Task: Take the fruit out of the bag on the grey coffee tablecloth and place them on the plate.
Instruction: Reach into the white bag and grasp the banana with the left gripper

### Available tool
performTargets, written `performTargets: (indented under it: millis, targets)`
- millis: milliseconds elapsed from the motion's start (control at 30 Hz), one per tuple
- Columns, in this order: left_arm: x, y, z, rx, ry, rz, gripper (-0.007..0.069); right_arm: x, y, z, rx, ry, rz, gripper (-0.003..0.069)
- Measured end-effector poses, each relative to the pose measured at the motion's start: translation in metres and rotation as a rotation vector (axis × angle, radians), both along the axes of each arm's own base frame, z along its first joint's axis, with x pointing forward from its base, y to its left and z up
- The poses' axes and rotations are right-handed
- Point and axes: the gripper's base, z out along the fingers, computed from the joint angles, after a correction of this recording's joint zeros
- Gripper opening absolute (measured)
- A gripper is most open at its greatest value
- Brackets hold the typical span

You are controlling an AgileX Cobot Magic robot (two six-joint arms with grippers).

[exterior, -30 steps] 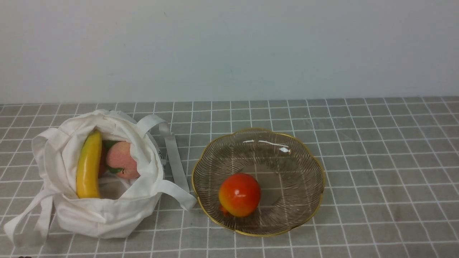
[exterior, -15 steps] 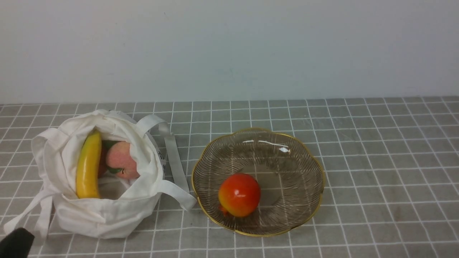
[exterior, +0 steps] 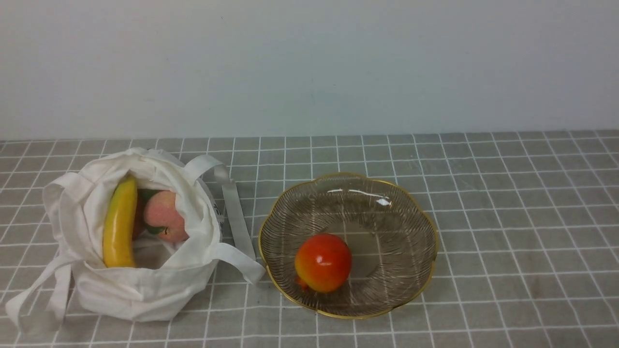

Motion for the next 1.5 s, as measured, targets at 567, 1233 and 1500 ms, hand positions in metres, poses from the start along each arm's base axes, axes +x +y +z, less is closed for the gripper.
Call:
performTargets:
  millis: [567,1233,1500]
  targets:
    - [0.204,-0.017,-0.045,0.588,1.113,-0.318,-0.0008,0.0,0.0,0.0,0.0,0.0,0.0,-0.0018]
    - [0.255,-0.006,-0.104,0.681,1.214,-0.204,0.0458,0.0,0.0,0.0,0.0,0.0,0.0,-0.0018]
    - [0.263,-0.006,-0.126,0.689,1.247,-0.215,0.0446,0.0,0.0,0.0,0.0,0.0,0.0,-0.0018]
